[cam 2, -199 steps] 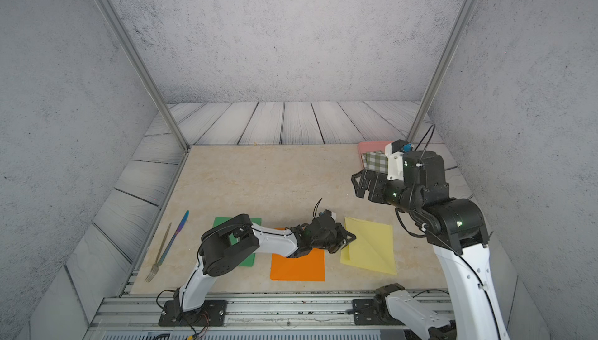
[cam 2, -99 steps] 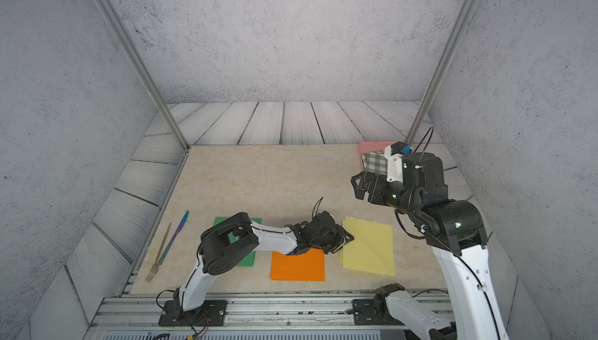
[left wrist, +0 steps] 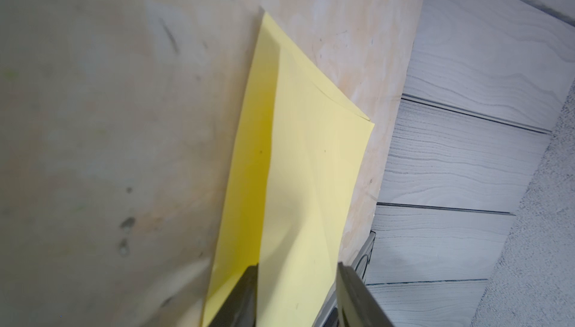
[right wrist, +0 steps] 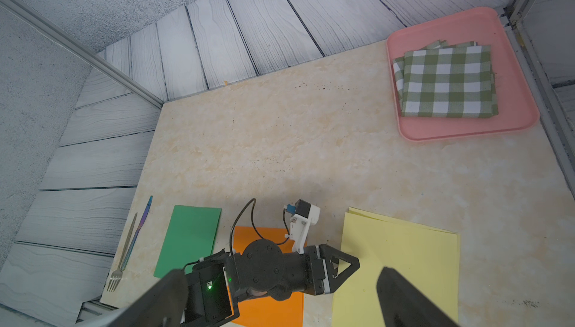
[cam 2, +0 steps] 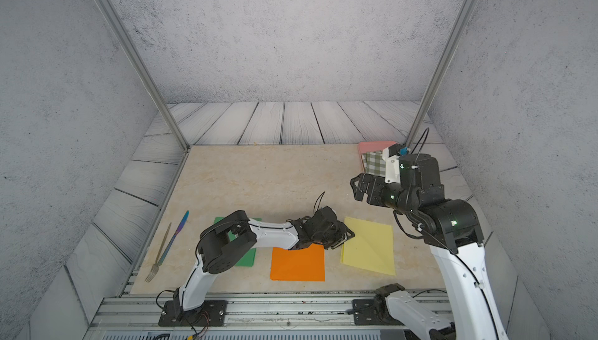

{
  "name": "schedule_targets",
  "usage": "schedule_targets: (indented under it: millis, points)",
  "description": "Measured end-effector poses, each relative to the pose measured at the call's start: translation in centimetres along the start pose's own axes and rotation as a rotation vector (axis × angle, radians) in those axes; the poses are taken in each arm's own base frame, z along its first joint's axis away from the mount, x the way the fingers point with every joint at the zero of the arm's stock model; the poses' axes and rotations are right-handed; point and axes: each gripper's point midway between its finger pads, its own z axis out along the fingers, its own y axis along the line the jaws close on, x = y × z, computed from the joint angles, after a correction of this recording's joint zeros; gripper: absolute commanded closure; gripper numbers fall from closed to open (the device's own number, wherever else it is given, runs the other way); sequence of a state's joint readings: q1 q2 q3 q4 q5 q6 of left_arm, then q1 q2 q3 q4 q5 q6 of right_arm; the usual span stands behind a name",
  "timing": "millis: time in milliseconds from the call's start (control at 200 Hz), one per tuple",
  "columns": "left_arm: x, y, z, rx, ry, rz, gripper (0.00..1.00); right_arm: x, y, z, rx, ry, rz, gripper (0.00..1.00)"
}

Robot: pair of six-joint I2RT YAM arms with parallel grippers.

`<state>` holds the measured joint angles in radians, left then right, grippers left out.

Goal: Sort the scattered colored papers by color
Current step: Place the colored paper, then reset both arms

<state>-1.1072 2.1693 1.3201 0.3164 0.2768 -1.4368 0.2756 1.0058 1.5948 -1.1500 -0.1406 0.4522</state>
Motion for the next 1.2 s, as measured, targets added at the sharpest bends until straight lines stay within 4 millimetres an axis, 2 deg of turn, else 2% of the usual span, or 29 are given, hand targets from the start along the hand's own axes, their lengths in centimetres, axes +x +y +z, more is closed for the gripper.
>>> schedule_targets:
  millis: [190,350,455,555,696,881,961,1066,1201]
  points:
    - [-1.2,1.4,-1.0,-0.049,-0.017,0.002,0.52,0.1,0.1,0.1,-0.005,0.007,-0.007,0.01]
    - [-2.4,2.0,-3.1,-0.132,-0.053,0.067,0.48,0.7,-0.2,0.7,-0.001,0.027,-0.005,0.01]
    - [-3.5,0.8,-5.4,-0.191,-0.095,0.160,0.45,1.3,-0.5,1.4,0.003,0.045,-0.002,0.01]
    - [-4.5,-1.3,-8.2,-0.217,-0.142,0.247,0.29,1.4,-0.6,1.9,0.004,0.048,-0.001,0.01]
    - [-6.6,-3.2,-13.7,-0.276,-0.236,0.352,0.05,1.0,-0.5,2.2,0.000,0.033,-0.003,0.01]
    - [-11.7,-2.6,-23.0,-0.420,-0.431,0.417,0.04,1.4,-1.9,4.1,0.054,0.029,-0.006,0.01]
    - [-14.5,-1.1,-27.7,-0.489,-0.519,0.406,0.04,1.7,-2.9,5.5,0.088,0.024,-0.013,0.01]
    - [-17.9,2.3,-34.3,-0.623,-0.646,0.384,0.04,2.7,-5.3,8.0,0.167,-0.007,-0.013,0.01]
    - [-19.2,7.1,-41.0,-0.792,-0.748,0.366,0.04,5.1,-8.6,10.6,0.244,-0.077,-0.084,0.01]
